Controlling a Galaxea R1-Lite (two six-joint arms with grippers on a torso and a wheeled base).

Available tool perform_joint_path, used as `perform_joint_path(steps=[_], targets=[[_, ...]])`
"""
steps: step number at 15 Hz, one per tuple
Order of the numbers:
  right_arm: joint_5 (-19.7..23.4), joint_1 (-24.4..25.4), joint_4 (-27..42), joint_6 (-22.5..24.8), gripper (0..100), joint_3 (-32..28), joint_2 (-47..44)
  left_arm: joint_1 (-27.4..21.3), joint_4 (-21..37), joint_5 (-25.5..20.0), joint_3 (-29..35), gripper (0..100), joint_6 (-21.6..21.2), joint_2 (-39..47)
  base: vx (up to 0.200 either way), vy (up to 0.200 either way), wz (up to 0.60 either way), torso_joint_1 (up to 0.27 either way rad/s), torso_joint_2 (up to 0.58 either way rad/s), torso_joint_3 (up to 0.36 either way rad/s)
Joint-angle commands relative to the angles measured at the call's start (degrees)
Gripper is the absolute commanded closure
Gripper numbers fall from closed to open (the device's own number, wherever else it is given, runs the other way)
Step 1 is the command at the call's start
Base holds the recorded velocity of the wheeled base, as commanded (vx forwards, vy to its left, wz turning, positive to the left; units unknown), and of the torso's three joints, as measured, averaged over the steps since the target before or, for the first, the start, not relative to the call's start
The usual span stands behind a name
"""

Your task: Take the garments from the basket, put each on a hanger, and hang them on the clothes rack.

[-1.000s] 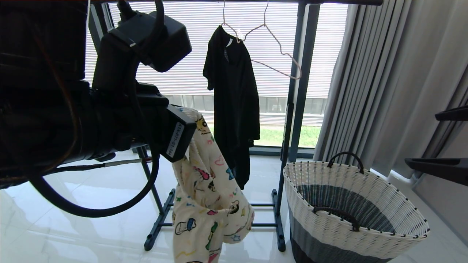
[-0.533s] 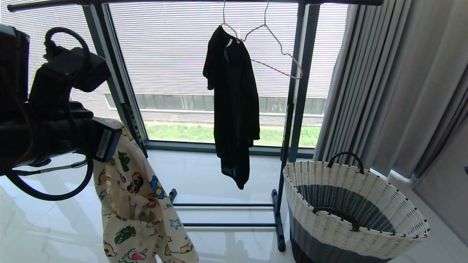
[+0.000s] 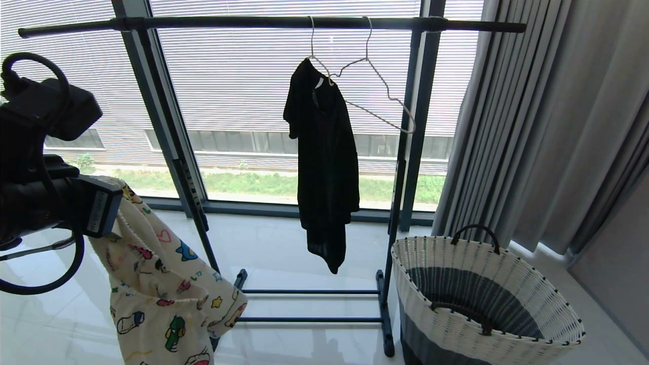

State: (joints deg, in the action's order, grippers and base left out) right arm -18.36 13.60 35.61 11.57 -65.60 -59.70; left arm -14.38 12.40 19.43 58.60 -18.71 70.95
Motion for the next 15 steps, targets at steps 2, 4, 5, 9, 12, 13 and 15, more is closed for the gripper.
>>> perform_joint_path(steps=[2, 4, 5, 9, 12, 13, 15], targets=[[0.0, 0.0, 0.1, -0.1, 0, 0.1, -0.4, 0.2, 0.1, 0.0, -0.1, 100, 0.0, 0.0, 0.000, 0.000, 0.00, 0.163, -0.49, -0.283], [0.0, 0.0, 0.1, -0.3, 0, 0.1, -0.4, 0.2, 0.1, 0.0, 0.0, 100, 0.0, 0.0, 0.000, 0.000, 0.00, 0.188, -0.46, -0.295], [0.0, 0.0, 0.1, -0.3, 0, 0.1, -0.4, 0.3, 0.1, 0.0, 0.1, 100, 0.0, 0.0, 0.000, 0.000, 0.00, 0.193, -0.47, -0.286], [0.0, 0.0, 0.1, -0.3, 0, 0.1, -0.4, 0.3, 0.1, 0.0, 0.2, 100, 0.0, 0.0, 0.000, 0.000, 0.00, 0.195, -0.48, -0.283], [0.0, 0.0, 0.1, -0.3, 0, 0.1, -0.4, 0.3, 0.1, 0.0, 0.2, 100, 0.0, 0.0, 0.000, 0.000, 0.00, 0.207, -0.49, -0.274], [-0.1, 0.0, 0.1, -0.3, 0, 0.1, -0.4, 0.3, 0.1, 0.0, 0.2, 100, 0.0, 0.0, 0.000, 0.000, 0.00, 0.227, -0.50, -0.271], [-0.1, 0.0, 0.1, -0.3, 0, 0.2, -0.4, 0.3, 0.1, 0.0, 0.1, 100, 0.0, 0.0, 0.000, 0.000, 0.00, 0.232, -0.52, -0.286]])
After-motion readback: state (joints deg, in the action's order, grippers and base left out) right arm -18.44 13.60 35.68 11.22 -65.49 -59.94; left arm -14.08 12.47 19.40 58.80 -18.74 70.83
